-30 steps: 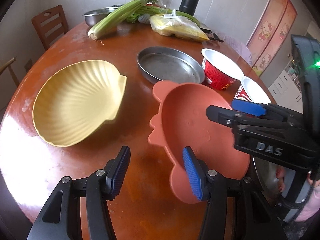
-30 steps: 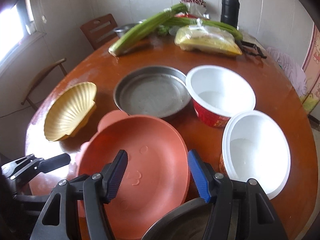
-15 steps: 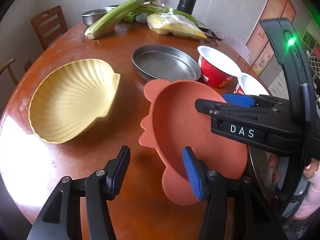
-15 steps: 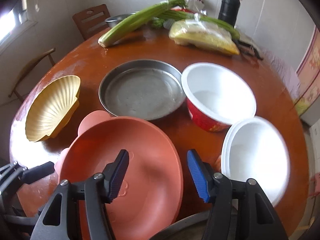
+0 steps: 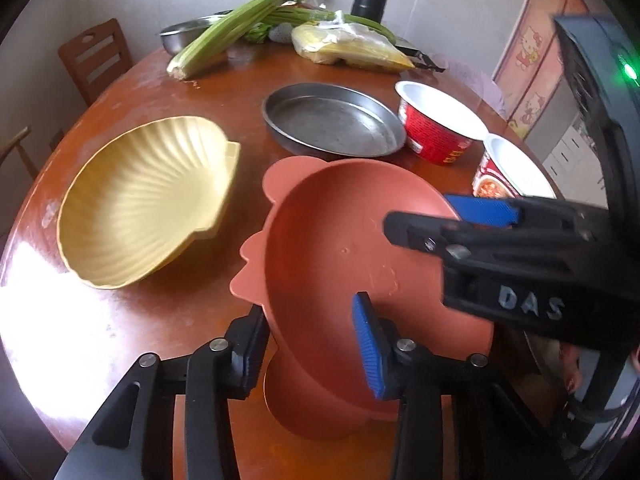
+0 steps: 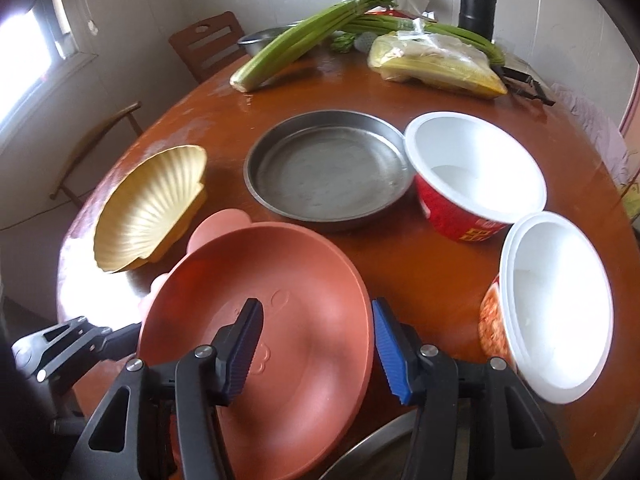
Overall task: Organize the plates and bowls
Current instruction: 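Lift the terracotta plate and carry it over the yellow shell plate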
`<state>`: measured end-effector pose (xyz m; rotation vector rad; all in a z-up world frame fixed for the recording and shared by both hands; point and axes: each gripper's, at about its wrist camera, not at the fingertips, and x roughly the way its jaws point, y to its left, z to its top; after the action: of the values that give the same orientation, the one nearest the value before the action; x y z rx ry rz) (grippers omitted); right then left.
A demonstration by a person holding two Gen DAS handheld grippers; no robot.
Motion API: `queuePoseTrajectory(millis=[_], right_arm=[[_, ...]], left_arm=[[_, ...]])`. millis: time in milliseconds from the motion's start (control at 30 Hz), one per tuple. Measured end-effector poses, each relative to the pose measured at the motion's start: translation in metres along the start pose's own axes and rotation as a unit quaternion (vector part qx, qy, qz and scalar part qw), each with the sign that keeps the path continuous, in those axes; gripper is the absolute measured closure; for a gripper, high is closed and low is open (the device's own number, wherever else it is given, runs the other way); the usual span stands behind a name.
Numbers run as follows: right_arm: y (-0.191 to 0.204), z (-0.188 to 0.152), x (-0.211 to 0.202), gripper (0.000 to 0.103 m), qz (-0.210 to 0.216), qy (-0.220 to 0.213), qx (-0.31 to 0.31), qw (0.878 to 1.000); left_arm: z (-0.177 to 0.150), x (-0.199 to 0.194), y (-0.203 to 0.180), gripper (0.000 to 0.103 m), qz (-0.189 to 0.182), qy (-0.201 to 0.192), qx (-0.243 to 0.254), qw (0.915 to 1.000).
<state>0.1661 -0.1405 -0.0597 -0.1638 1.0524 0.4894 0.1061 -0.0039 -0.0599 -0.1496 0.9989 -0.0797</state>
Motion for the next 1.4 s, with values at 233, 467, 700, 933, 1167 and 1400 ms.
queuePoseTrajectory(millis=[233, 467, 700, 933, 1167, 1400], right_arm=[[0.010, -0.009, -0.006, 0.048, 0.000, -0.008, -0.006, 1.000], [0.019, -0.019, -0.027, 0.048, 0.000, -0.036, -0.011, 0.999], [0.022, -0.016, -0.040, 0.048, 0.008, -0.048, -0.006, 0.999], [0.035, -0.006, -0.049, 0.048, 0.012, -0.059, -0.017, 0.998], [0.057, 0.011, -0.051, 0.048, 0.010, -0.063, -0.039, 0.997], [0.080, 0.038, -0.048, 0.047, 0.016, -0.070, -0.053, 0.996]], left_arm=[[0.000, -0.006, 0.013, 0.070, -0.004, -0.008, -0.013, 0.9999], [0.001, -0.020, 0.014, 0.071, -0.005, -0.023, -0.012, 0.9997], [0.000, -0.034, 0.018, 0.071, -0.007, -0.033, -0.016, 0.9993], [0.001, -0.048, 0.031, 0.070, -0.004, -0.048, -0.027, 0.9985], [0.007, -0.061, 0.047, 0.070, 0.008, -0.059, -0.040, 0.9974], [0.022, -0.076, 0.076, 0.070, 0.019, -0.081, -0.055, 0.9950]])
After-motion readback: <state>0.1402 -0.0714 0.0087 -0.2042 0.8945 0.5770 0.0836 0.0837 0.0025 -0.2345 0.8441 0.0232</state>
